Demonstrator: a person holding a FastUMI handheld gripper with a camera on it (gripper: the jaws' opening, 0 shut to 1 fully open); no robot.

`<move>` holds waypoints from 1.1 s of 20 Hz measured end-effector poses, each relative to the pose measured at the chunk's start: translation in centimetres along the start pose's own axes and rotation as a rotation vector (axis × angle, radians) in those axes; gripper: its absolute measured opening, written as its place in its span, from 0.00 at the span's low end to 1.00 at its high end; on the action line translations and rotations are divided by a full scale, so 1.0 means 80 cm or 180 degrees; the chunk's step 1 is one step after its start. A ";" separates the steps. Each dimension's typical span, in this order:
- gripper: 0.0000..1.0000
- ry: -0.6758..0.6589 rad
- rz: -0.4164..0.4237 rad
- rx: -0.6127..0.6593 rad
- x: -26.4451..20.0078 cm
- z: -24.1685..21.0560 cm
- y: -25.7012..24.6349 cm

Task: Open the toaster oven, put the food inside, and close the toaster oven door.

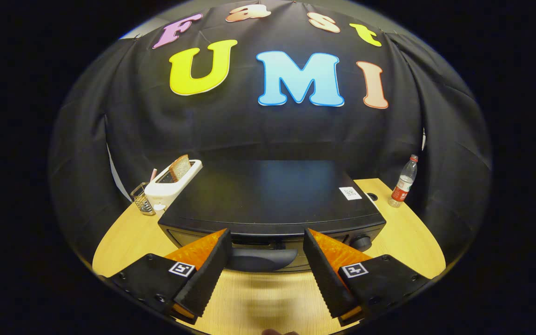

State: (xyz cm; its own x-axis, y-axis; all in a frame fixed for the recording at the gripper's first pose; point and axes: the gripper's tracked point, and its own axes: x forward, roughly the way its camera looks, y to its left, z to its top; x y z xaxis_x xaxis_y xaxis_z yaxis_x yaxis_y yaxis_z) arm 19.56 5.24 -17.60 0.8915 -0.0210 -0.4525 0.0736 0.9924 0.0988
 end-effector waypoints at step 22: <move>0.99 0.0239 0.0000 -0.0014 -0.040 -0.068 0.010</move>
State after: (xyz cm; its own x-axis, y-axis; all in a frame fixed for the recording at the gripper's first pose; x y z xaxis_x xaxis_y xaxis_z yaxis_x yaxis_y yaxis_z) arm 14.34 6.80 -20.90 0.8554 -0.0121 -0.5179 0.0715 0.9929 0.0950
